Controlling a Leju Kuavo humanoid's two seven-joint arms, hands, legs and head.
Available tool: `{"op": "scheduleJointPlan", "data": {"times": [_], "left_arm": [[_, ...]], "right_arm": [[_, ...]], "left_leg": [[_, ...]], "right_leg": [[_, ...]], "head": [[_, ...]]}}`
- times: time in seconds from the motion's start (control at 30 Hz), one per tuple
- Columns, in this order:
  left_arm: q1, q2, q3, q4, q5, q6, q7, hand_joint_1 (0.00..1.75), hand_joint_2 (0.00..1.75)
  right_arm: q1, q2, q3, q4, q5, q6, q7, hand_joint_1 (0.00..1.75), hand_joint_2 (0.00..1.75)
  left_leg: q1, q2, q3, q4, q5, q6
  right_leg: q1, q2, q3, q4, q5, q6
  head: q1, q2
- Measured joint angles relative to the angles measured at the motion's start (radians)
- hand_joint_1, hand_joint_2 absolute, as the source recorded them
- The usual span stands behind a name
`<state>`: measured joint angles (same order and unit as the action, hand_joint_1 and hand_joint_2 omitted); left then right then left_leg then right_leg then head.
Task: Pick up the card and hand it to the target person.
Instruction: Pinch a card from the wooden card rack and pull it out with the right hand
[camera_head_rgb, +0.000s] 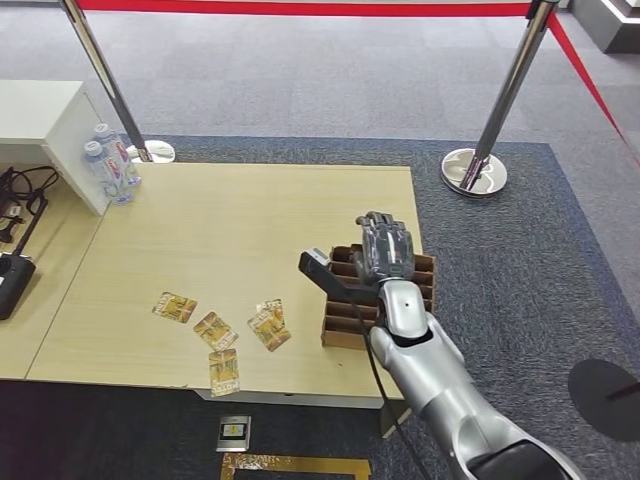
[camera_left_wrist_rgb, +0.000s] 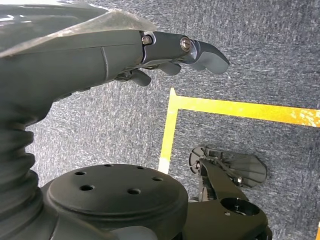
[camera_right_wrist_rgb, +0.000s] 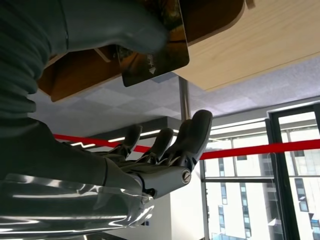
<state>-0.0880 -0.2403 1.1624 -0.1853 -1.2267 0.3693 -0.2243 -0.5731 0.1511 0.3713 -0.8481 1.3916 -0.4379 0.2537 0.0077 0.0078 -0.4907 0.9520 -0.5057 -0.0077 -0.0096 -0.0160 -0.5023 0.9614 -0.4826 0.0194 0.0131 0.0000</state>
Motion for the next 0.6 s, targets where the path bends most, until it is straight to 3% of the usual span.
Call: {"op": "scheduleJointPlan", "data": {"times": [0.53, 0.6], "left_arm": [[0.0, 0.0, 0.0, 0.0, 0.005, 0.003, 0.004, 0.0, 1.75], [0.0, 0.0, 0.0, 0.0, 0.006, 0.003, 0.004, 0.0, 1.75]], "right_arm": [[-0.035, 0.013, -0.009, 0.065, 0.01, 0.019, 0.004, 0.68, 1.75], [-0.037, 0.015, -0.009, 0.069, 0.011, 0.019, 0.004, 0.8, 1.75]], "left_leg": [[0.0, 0.0, 0.001, 0.0, 0.001, 0.0], [0.0, 0.0, 0.001, 0.0, 0.001, 0.0]], "right_leg": [[0.0, 0.0, 0.0, 0.0, 0.001, 0.0], [0.0, 0.0, 0.0, 0.0, 0.001, 0.0]], "head": [[0.0, 0.0], [0.0, 0.0]]}}
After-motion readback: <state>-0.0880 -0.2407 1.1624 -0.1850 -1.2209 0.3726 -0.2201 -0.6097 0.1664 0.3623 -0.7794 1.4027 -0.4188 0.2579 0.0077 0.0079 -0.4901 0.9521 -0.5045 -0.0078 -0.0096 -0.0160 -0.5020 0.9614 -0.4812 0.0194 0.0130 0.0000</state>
